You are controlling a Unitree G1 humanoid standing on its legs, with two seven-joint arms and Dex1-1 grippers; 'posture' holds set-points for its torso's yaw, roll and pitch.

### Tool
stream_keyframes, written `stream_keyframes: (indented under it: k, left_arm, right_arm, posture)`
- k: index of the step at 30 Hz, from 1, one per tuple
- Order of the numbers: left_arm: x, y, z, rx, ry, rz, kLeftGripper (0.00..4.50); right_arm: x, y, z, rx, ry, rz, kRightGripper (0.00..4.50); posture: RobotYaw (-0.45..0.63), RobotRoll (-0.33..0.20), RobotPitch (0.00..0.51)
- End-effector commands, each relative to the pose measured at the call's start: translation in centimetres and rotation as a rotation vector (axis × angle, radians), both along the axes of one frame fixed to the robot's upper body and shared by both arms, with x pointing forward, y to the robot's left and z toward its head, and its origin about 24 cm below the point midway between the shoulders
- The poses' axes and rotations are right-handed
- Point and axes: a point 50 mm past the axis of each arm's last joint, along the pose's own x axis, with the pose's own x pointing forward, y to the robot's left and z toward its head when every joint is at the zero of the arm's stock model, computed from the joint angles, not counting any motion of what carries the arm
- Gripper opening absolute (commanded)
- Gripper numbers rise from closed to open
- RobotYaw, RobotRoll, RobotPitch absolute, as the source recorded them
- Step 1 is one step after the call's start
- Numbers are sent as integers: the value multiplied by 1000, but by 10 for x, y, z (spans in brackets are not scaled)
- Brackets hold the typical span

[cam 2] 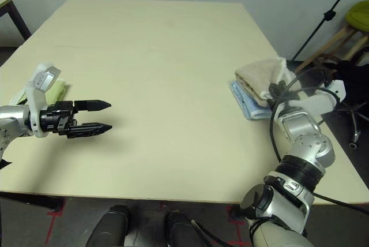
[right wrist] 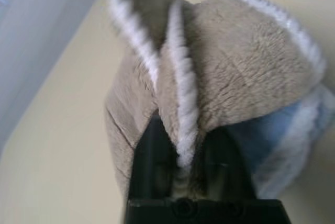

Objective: Fold the towel and set it aside.

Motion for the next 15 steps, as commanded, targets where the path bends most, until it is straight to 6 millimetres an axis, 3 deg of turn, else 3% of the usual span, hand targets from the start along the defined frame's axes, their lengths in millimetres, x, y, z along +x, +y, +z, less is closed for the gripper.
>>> stream_keyframes:
  k: [1,7,11,15]
  left_arm:
    - [-3,1,1,14,16,8,4500]
    - [-7,4,7,1,54,49,4500]
    - [-17,10,13,-43,48,83,4500]
    - [-22,21,15,-96,31,207,4500]
  right_arm:
    - [-11,9,0,-24,44,54,2326]
    - [-47,33,6,-74,120,275,4471]
    - [-69,47,14,-127,159,402,4471]
    - [-77,52,29,-200,127,473,4471]
  posture:
    - [190,0,120]
    - [157,0,129]
    - [120,0,134]
    - [110,0,134]
